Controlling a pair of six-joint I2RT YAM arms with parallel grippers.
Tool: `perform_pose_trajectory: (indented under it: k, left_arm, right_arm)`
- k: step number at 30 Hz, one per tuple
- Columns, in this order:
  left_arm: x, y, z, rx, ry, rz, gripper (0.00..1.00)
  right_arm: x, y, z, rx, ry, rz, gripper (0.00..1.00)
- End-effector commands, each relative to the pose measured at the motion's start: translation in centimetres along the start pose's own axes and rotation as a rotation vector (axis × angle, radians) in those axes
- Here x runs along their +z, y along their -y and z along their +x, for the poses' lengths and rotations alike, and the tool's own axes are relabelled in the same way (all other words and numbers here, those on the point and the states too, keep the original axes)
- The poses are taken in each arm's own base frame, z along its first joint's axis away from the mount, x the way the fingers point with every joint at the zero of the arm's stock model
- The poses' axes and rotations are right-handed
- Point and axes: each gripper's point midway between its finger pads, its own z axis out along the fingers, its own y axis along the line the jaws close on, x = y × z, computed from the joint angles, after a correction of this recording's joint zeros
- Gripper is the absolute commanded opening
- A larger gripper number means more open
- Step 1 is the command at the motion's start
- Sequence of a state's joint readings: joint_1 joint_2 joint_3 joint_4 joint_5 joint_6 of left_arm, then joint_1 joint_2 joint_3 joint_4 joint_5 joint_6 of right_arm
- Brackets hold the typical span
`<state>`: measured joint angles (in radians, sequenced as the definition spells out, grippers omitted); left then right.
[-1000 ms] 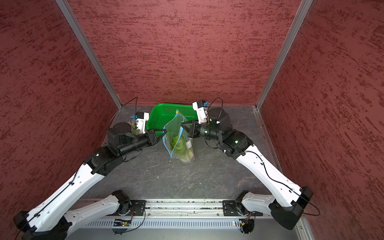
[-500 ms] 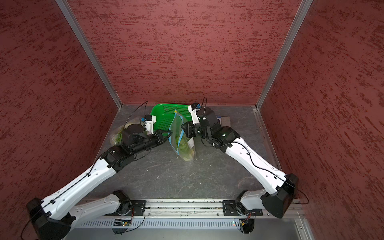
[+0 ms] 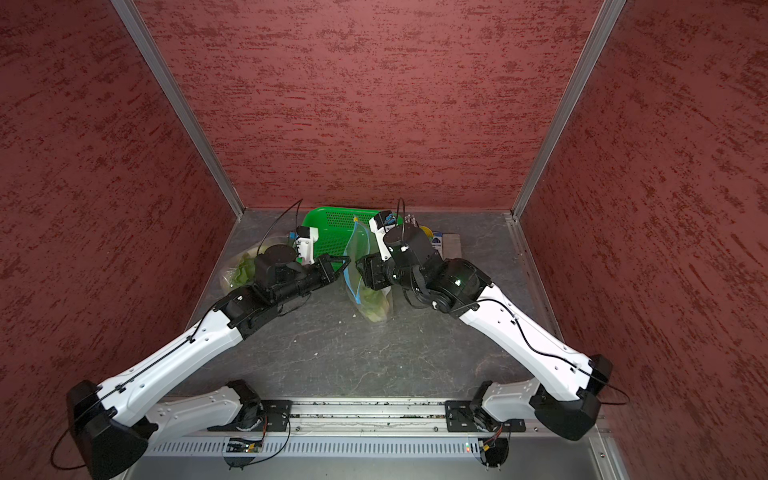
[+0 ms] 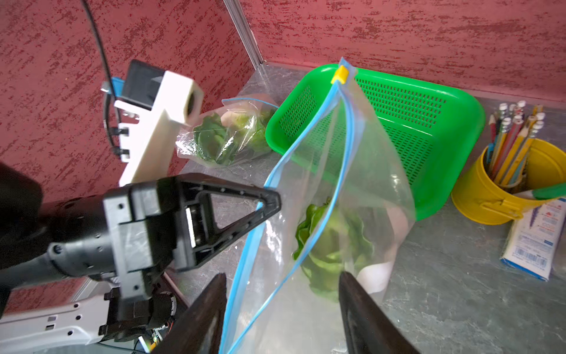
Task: Put the chinese cabbages into a zipper bag and zip it
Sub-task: Adjust the zipper food storage bag at the center of the board, then zip the zipper on the zipper food storage bag.
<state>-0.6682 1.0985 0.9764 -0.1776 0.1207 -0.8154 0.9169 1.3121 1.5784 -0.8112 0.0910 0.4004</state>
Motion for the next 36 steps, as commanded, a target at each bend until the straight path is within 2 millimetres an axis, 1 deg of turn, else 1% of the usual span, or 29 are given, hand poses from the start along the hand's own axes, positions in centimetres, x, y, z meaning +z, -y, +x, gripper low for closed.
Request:
perform_pose_trajectory:
  k: [1,3,7,10,13,14,15,19,22,25,28,30,31,33,34,36]
  left_arm:
    - [-0.2,1.8,-1.4,0.022,0.045,0.036,0.00]
    - [-0.1,1.8,-1.4,0.020,0.045,0.035,0.00]
    - [0.0,2.2,-1.6,0.027,0.045,0.040,0.00]
    - [0.1,2.3,-1.6,0.030,0.045,0.037,0.00]
    - [0.2,2.5,-1.7,0.034,0.043,0.038,0.00]
    - [0.3,2.6,-1.7,0.035,0.042,0.039,0.00]
    - [0.3,2.7,-1.7,0.037,0.041,0.042,0.00]
    - [0.4,3.0,-1.8,0.042,0.039,0.041,0.00]
    - [0.5,3.2,-1.8,0.050,0.038,0.044,0.00]
    - [0.5,3.2,-1.7,0.054,0.039,0.044,0.00]
    - [0.4,3.2,-1.8,0.066,0.042,0.044,0.00]
    - [0.2,3.3,-2.0,0.071,0.050,0.045,0.00]
    - [0.1,3.4,-2.1,0.075,0.052,0.047,0.05]
    - [-0.3,3.8,-2.3,0.099,0.060,0.067,0.19]
    - [-0.8,4.2,-2.6,0.126,0.071,0.079,0.29]
    - [-1.8,4.1,-3.8,0.163,0.107,0.077,0.41]
  right_arm:
    - [-1.8,0.2,0.8,-0.001,-0.001,0.078,0.64]
    - [-1.8,-0.6,1.9,-0.002,-0.015,0.077,0.66]
    - [-1.0,-1.3,4.2,-0.013,-0.051,0.093,0.66]
    - [-0.5,-1.9,5.1,-0.023,-0.060,0.077,0.65]
    - [0.1,-1.9,5.9,-0.028,-0.067,0.083,0.64]
    - [0.3,-1.5,6.1,-0.030,-0.067,0.103,0.63]
    - [0.5,-0.9,6.2,-0.031,-0.061,0.132,0.61]
    - [1.2,-0.6,6.7,-0.055,-0.061,0.145,0.55]
    - [1.3,-0.1,6.3,-0.076,-0.043,0.182,0.49]
    - [1.2,0.3,5.6,-0.089,-0.015,0.213,0.39]
    - [1.0,0.4,5.2,-0.101,0.002,0.217,0.27]
    - [1.0,0.3,5.1,-0.114,0.006,0.216,0.22]
    - [0.9,0.4,4.8,-0.119,0.015,0.222,0.20]
    - [0.8,0.5,4.1,-0.132,0.041,0.237,0.12]
    - [0.6,0.5,3.8,-0.142,0.054,0.242,0.11]
    - [0.3,0.8,3.0,-0.163,0.082,0.261,0.07]
